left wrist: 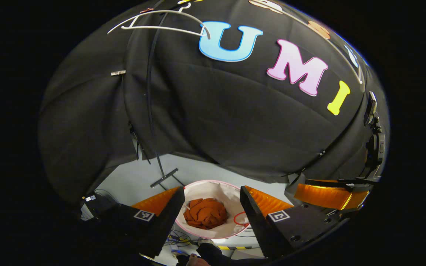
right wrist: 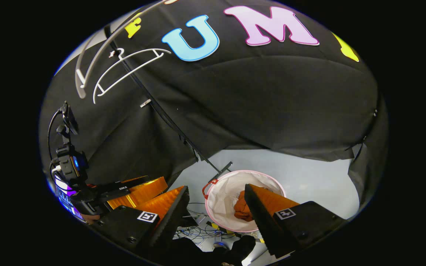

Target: Grasp the clothes on the hanger with both hands and then place them into the laundry hamper below.

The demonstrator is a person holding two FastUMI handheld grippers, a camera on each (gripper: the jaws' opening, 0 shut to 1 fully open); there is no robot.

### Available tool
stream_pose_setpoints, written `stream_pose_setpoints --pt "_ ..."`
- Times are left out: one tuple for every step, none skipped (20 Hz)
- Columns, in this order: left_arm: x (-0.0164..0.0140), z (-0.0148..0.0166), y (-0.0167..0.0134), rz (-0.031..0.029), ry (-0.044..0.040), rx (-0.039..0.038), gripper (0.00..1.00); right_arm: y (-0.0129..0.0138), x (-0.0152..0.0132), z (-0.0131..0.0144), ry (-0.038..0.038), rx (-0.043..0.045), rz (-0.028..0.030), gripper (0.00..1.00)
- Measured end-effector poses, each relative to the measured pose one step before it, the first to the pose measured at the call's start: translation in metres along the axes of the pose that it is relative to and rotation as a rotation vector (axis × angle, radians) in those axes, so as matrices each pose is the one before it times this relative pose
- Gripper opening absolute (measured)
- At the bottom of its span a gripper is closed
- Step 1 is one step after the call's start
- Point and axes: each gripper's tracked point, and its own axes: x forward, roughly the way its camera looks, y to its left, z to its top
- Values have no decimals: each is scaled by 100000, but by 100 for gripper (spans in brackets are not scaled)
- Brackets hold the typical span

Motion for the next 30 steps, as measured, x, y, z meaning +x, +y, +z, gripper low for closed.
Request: stream_pose_setpoints --pt "-1011 272 43 -1343 -2221 886 96 672 -752 -20 -2039 -570 -506 99" --pt "-1032 192 -101 -1715 -1571 823 95 665 -898 -11 -1922 -136 -703 99" --pt "-1110 282 -78 -1877 -1699 764 95 658 -826 -116 -1998 315 -778 99" --pt "-1083 168 -96 -2072 -1428 834 95 291 -1477 -156 -1874 252 -1035 99" --pt "-1167 172 -133 -2003 -1125 745 95 695 -939 -228 -1973 265 -1072 99" --pt "-938 64 -144 -2232 -1296 583 95 845 -1303 -152 -2218 226 -933 99" --pt "-1372 225 -161 -2545 -1336 770 95 946 -1225 -152 -2544 218 -966 99" --pt "-1427 254 28 -2145 -1832 1026 96 757 -1507 -291 -2276 44 -886 99" --pt "-1576 301 58 -1756 -2053 1322 93 836 -1392 -232 -2429 -416 -997 99" --pt "-1768 356 140 -1587 -2209 1572 92 1005 -1393 -108 -2779 -650 -1196 99" --pt "-1639 367 6 -1878 -1888 1683 96 903 -1296 67 -3057 -670 -1359 99" --pt "-1622 285 -79 -1907 -1702 1783 95 836 -1549 254 -3534 -621 -1481 99" --pt "-1745 512 -209 -1980 -2235 1758 96 798 -1528 458 -4207 -573 -1495 99" --pt "-1858 770 -229 -1826 -3002 1666 96 840 -1591 715 -4909 -234 -946 100" --pt "-1629 917 -237 -1781 -3404 1519 96 891 -1500 863 -4857 -242 -957 99" --pt "-1132 901 -237 -1626 -2823 1270 95 515 -1580 944 -4502 -675 -1535 99" --pt "-1223 899 -410 -1501 -2397 1149 95 479 -1462 828 -4008 -1025 -1363 99" --pt "-1124 857 -540 -1284 -2419 1222 95 417 -1448 1124 -3805 -1177 -1207 99" --pt "-994 1123 -490 -1192 -2817 1340 95 330 -1578 1084 -4144 -1227 -745 99" --pt "-992 1111 -795 -1468 -2618 1466 96 409 -1214 1397 -3787 -1625 -797 100" --pt "-771 870 -510 -1395 -2865 1313 95 155 -991 1503 -4195 -1805 -1002 98" --pt "-655 1339 -549 -1239 -3000 1114 95 47 -1042 1624 -4099 -1831 -860 99" --pt "-672 1322 -580 -1217 -2521 650 95 76 -853 1747 -4218 -1272 -686 98" --pt "-678 1324 -675 -1643 -2717 138 95 -247 -781 1484 -3756 -795 -491 98" --pt "-611 1288 -694 -1729 -2229 43 95 -109 -800 1279 -3033 -403 -769 92" --pt "-517 1393 -365 -927 -2481 -70 92 -210 -771 1237 -2867 -72 -948 94" --pt "-525 1453 -516 -846 -2852 337 92 -26 -836 1235 -2688 -565 -437 95" --pt "-261 1258 -564 -958 -2523 473 95 -243 -661 1312 -2920 -1031 -857 97" --pt "-103 1153 -619 -914 -2427 657 92 -370 -438 1217 -2987 -1503 -507 98" --pt "-44 839 -479 -563 -1854 547 92 -345 -385 1139 -2619 -1442 -629 100"
